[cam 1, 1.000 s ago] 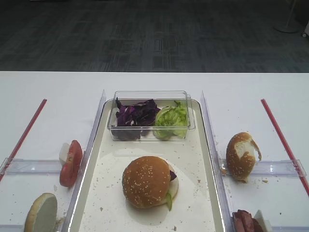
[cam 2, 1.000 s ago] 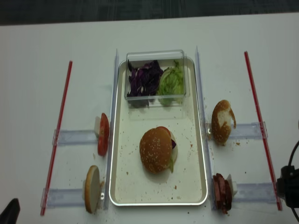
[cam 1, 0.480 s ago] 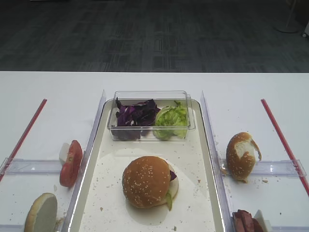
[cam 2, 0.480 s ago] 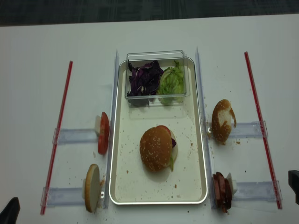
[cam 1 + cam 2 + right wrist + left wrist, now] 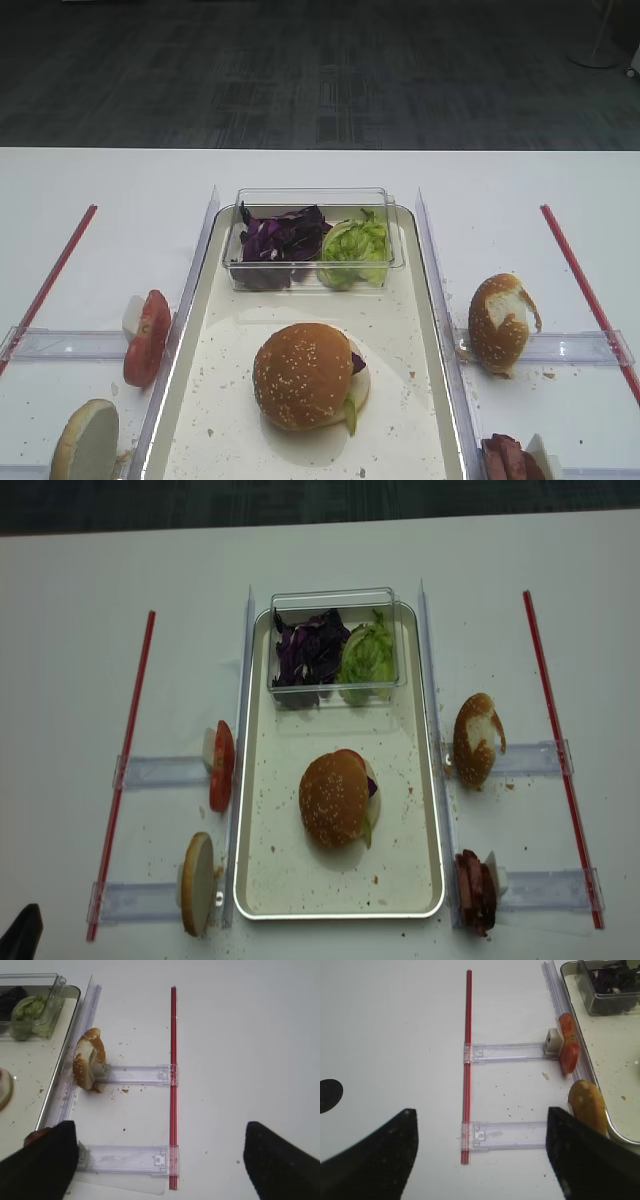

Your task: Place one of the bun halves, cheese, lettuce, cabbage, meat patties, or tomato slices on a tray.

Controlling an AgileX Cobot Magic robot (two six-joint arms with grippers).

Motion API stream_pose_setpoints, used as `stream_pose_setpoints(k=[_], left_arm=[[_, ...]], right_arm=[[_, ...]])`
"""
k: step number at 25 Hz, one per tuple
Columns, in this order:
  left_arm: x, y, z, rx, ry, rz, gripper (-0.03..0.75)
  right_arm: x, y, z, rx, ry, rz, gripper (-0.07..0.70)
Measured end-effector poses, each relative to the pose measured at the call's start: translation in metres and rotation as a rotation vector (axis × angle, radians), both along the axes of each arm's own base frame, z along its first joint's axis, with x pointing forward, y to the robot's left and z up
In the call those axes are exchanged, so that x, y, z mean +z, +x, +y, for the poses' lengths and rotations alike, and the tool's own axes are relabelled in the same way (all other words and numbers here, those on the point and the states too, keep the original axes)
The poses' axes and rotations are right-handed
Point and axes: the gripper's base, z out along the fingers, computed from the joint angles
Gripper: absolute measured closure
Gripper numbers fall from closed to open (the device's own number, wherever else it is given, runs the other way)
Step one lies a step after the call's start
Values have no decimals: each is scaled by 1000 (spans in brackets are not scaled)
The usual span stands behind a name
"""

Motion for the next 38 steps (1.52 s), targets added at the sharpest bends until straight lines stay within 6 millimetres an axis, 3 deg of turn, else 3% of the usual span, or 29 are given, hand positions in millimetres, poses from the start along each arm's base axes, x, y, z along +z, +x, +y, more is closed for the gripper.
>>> stream_pose_setpoints(k=[38], left_arm=[[0,0,0,0,0,-2,224]], right_arm=[[-1,-5,0,5,-12,-28,-48]])
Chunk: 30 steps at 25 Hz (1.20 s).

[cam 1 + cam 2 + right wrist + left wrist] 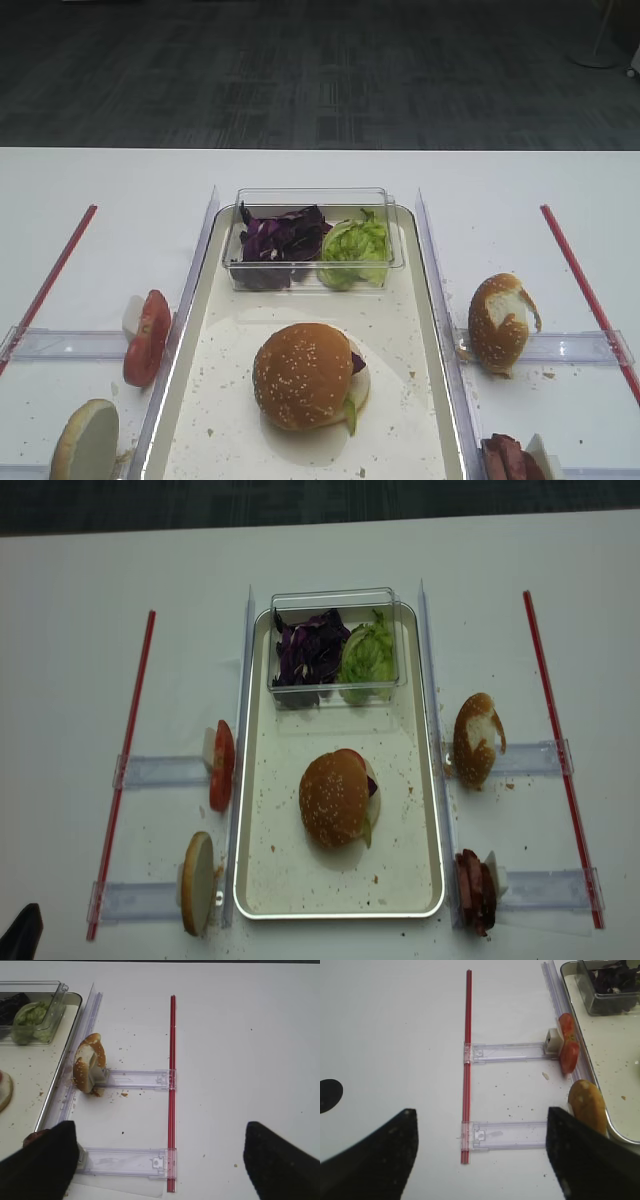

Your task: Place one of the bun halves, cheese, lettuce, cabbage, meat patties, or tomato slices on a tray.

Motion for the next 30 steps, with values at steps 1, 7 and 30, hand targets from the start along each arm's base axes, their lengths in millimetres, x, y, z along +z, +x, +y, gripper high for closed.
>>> stream_pose_setpoints(k=[1,7,30], left_arm=[[0,0,0,0,0,0,224],[0,0,0,0,0,0,224],[0,0,0,0,0,0,224]], right_arm=[[0,0,0,0,0,0,-48],[0,0,0,0,0,0,-48],[0,0,0,0,0,0,-48]])
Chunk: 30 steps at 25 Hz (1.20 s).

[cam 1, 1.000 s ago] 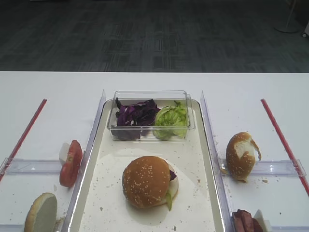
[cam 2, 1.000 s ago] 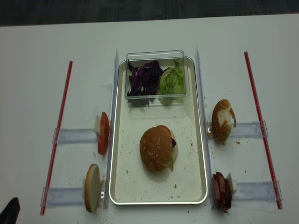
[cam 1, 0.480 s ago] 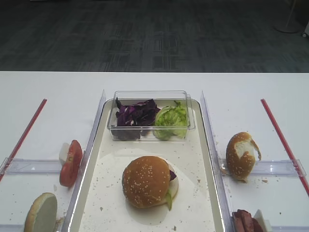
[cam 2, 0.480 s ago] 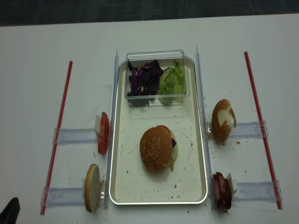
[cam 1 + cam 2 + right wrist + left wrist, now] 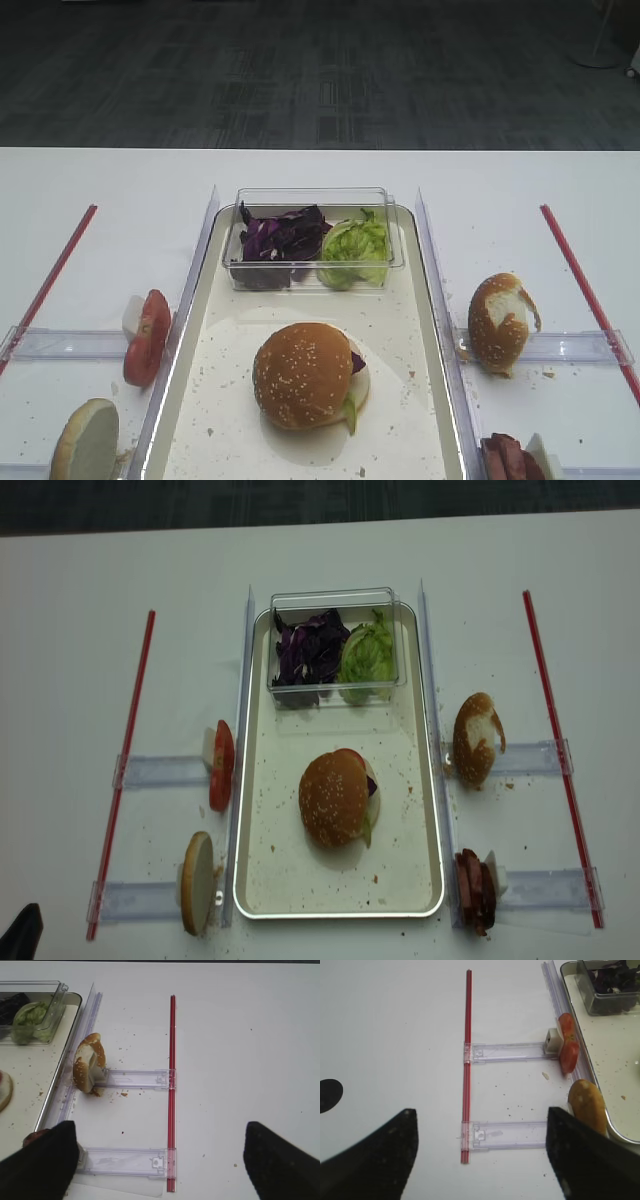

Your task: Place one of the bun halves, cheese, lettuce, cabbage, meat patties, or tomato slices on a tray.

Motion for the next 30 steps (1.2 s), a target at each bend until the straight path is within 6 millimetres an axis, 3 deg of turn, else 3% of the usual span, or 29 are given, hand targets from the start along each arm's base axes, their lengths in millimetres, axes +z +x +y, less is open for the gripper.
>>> stream_pose_setpoints(k=[30], left_arm=[[0,0,0,0,0,0,224]], right_arm=[[0,0,0,0,0,0,-48]])
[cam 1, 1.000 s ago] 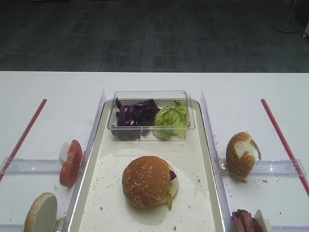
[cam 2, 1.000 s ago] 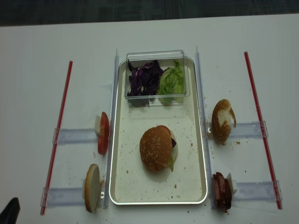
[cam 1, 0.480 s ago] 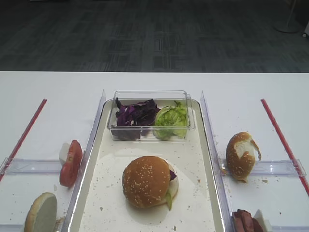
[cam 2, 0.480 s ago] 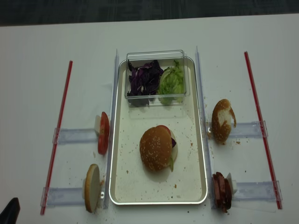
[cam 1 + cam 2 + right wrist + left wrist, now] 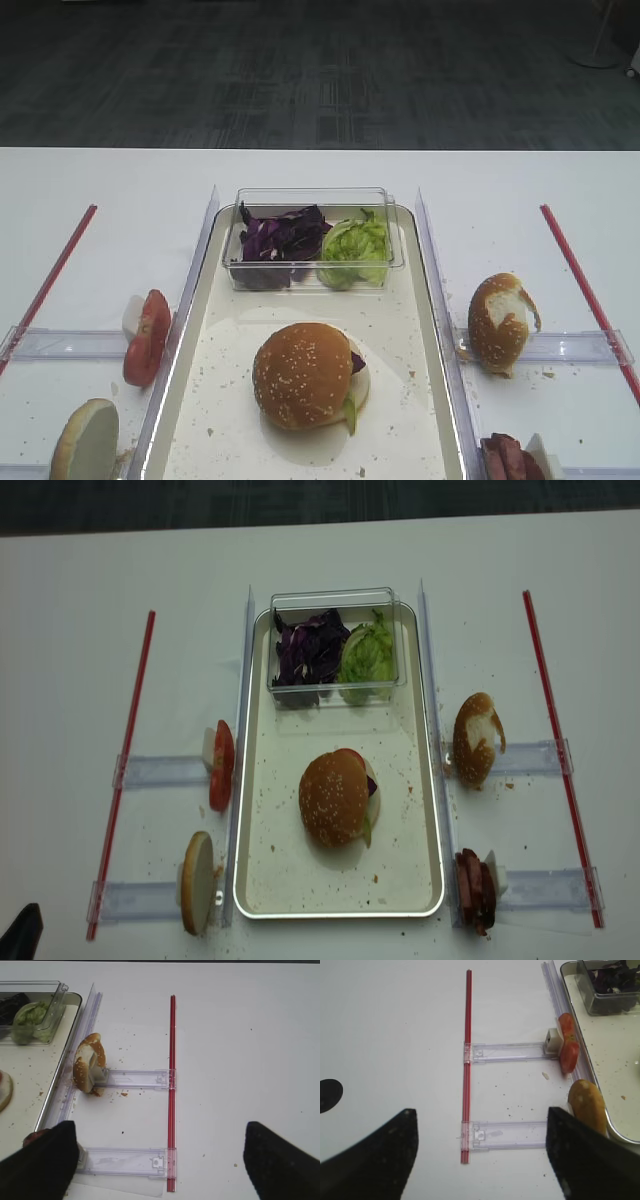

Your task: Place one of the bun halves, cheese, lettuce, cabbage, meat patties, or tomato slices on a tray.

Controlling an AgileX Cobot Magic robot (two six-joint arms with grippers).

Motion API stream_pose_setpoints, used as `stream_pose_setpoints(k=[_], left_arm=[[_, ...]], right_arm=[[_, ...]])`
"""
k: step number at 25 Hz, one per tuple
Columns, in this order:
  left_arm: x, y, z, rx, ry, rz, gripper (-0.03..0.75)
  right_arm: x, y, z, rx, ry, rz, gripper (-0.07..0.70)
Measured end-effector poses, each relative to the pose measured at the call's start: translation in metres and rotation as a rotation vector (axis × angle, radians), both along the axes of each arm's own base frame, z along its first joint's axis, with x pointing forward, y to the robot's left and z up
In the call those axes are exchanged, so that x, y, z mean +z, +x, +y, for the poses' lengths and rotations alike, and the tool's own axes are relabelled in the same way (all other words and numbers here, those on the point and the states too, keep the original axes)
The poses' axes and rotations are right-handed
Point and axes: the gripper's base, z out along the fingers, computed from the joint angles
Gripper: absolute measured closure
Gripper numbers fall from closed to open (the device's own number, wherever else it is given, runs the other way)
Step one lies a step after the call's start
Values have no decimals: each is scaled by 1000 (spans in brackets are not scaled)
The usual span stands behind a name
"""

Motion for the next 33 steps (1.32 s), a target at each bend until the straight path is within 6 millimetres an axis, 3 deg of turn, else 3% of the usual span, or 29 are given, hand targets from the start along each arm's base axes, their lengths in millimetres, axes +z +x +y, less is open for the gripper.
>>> stream_pose_setpoints(k=[33], left_arm=[[0,0,0,0,0,0,224]], right_arm=[[0,0,0,-2,3,0,-48]])
